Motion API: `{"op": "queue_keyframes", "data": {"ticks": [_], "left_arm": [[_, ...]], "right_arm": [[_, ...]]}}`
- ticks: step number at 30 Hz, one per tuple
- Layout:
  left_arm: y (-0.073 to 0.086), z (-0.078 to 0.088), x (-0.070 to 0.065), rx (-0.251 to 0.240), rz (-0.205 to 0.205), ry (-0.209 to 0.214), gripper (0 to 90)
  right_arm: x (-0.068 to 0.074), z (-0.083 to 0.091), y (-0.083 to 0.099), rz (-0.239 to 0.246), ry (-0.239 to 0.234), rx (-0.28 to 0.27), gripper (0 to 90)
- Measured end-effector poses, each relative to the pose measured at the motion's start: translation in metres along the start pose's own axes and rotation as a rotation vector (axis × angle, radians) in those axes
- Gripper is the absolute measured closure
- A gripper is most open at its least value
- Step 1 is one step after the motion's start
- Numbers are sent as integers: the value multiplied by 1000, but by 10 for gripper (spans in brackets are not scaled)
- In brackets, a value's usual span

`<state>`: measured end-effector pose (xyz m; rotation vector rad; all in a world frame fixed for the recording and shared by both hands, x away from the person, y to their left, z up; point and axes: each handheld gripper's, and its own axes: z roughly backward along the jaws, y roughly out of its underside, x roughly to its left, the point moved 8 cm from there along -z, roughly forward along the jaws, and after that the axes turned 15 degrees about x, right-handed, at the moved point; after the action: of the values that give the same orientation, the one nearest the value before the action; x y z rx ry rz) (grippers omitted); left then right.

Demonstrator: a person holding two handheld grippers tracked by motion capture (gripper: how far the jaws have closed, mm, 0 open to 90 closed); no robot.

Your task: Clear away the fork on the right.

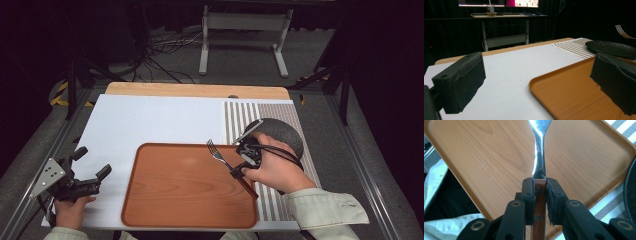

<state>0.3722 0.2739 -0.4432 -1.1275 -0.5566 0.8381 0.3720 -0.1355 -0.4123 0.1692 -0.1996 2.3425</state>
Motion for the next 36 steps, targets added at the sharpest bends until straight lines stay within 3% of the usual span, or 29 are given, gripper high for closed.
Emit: {"op": "queue_keyframes", "data": {"ticks": [3, 10, 22, 36], "left_arm": [[0, 0, 0, -1, 0, 1, 5], [0, 0, 0, 0, -1, 1, 5], [0, 0, 0, -1, 1, 0, 5], [0, 1, 0, -1, 1, 0, 6]], "right_arm": [[0, -2, -1, -11, 2, 4, 784], [3, -7, -5, -102, -5, 38, 784], [5, -19, -12, -135, -14, 36, 783], [4, -48, -14, -183, -25, 106, 783]]}}
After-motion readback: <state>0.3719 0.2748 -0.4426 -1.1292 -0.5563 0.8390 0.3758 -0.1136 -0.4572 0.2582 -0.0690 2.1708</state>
